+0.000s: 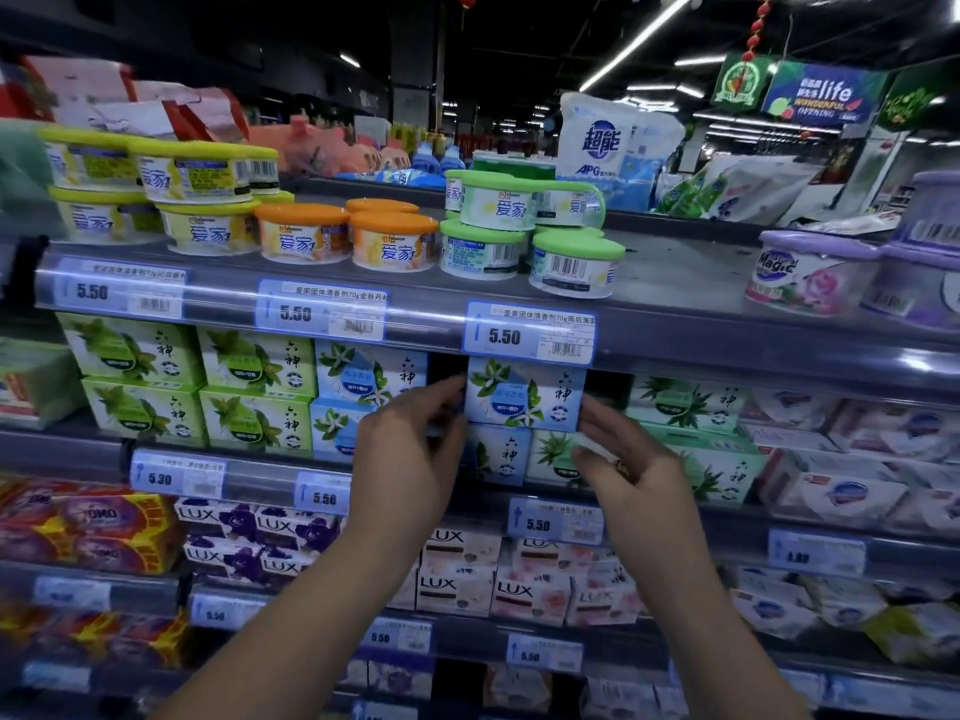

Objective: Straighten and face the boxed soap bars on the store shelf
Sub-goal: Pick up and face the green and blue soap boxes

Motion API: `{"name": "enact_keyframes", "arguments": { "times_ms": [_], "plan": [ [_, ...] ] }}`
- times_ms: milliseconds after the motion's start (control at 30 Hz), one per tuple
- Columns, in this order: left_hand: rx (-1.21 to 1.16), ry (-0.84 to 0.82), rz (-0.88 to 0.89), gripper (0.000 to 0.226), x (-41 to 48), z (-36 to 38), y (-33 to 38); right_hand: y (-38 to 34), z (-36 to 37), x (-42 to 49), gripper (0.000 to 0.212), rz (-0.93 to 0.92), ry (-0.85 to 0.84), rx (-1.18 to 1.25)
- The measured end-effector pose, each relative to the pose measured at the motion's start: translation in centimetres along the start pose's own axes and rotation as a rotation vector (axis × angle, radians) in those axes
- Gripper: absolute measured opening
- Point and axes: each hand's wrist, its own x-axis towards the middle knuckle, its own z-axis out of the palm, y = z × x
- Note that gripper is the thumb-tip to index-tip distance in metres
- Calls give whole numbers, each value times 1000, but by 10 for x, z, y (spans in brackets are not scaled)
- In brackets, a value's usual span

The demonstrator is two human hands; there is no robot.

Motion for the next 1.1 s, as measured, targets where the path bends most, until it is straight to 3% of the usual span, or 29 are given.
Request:
{"name": "enact_keyframes", "arguments": {
  "times_ms": [367, 500, 600, 733, 800, 933, 1100],
  "plan": [
    [154, -84, -50, 46, -4, 6, -4, 0, -9, 3, 46, 63, -15, -42],
    [74, -109, -96, 44, -12, -1, -6, -5, -4, -8, 41, -71, 84, -76],
    [11, 41, -122, 33, -20, -25, -12, -10, 15, -20, 35, -188, 104, -76],
    [21, 235, -190, 36, -13, -65, -37, -15, 68, -22, 31, -192, -101, -119],
    [48, 182, -257, 46, -6, -76, -48, -18, 97, -15, 41, -134, -188, -182],
    [64, 67, -246, 58, 0, -78, -52, -24, 136, -1, 82, -19, -245, -245],
    [48, 36, -212, 60, 3, -79, -59, -24, 151, 5, 84, 42, -143, -218]
  ]
}}
